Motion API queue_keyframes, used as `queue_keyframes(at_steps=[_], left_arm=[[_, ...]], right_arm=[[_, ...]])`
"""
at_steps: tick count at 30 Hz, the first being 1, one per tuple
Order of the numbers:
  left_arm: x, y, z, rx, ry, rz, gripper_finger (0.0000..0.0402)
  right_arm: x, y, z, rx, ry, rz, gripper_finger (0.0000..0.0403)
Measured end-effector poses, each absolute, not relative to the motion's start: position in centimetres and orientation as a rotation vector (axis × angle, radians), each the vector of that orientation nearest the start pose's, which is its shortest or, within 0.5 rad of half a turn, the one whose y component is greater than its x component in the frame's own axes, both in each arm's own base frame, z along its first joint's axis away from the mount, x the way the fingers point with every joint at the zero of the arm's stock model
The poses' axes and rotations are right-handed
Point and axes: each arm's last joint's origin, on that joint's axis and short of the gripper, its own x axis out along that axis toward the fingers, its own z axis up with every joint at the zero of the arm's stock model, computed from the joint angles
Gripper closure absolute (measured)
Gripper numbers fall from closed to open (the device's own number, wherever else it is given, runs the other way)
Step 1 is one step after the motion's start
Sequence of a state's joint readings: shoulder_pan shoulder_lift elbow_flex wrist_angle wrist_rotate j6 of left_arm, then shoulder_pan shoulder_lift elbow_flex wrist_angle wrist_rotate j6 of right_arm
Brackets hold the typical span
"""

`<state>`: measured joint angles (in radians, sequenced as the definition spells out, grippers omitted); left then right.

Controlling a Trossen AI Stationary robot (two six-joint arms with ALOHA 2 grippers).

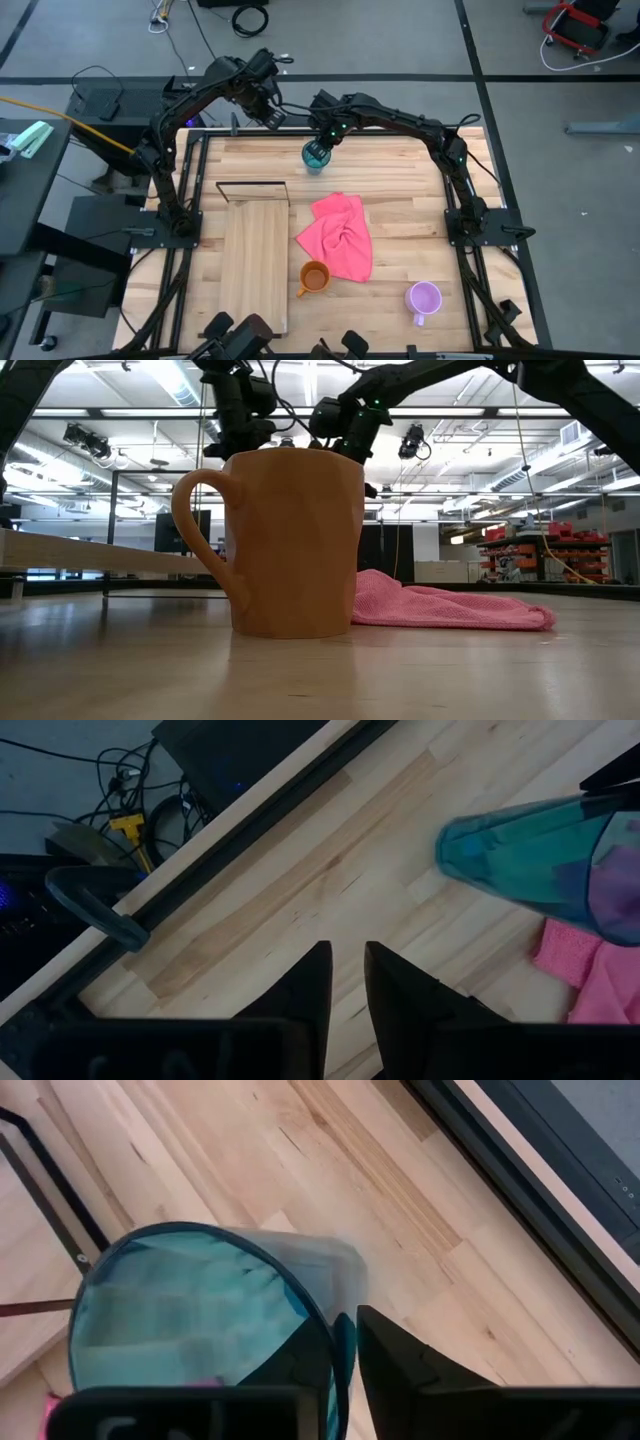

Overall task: Stack small to large cups/mugs on shelf
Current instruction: Put the blue glass on the shelf

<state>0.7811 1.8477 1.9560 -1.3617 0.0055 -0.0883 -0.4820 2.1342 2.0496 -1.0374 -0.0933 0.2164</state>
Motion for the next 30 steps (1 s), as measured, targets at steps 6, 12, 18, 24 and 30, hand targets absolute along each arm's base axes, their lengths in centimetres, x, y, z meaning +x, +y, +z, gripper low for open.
queue_keyframes(at_steps=[6,12,18,24,30], left_arm=[[25.5,25.3,35.2,-0.565,1.158,0.724,0.0322],[25.5,25.3,35.2,-0.569,1.157,0.727,0.0322],[25.5,25.2,35.1,-0.573,1.165,0.726,0.0321],[25.4,25.1,35.1,-0.578,1.179,0.724,0.0323],[25.4,25.1,35.1,-0.579,1.180,0.724,0.0318]], right_arm=[[40.2,-20.7,27.9,0.513,1.046,-0.465,0.0334],[40.2,-20.7,27.9,0.514,1.044,-0.467,0.0324],[40.2,-20.9,27.8,0.532,1.031,-0.483,0.0314],[39.9,-21.4,27.0,0.558,1.035,-0.507,0.0304],[39.8,-22.0,27.2,0.569,1.009,-0.518,0.0294]])
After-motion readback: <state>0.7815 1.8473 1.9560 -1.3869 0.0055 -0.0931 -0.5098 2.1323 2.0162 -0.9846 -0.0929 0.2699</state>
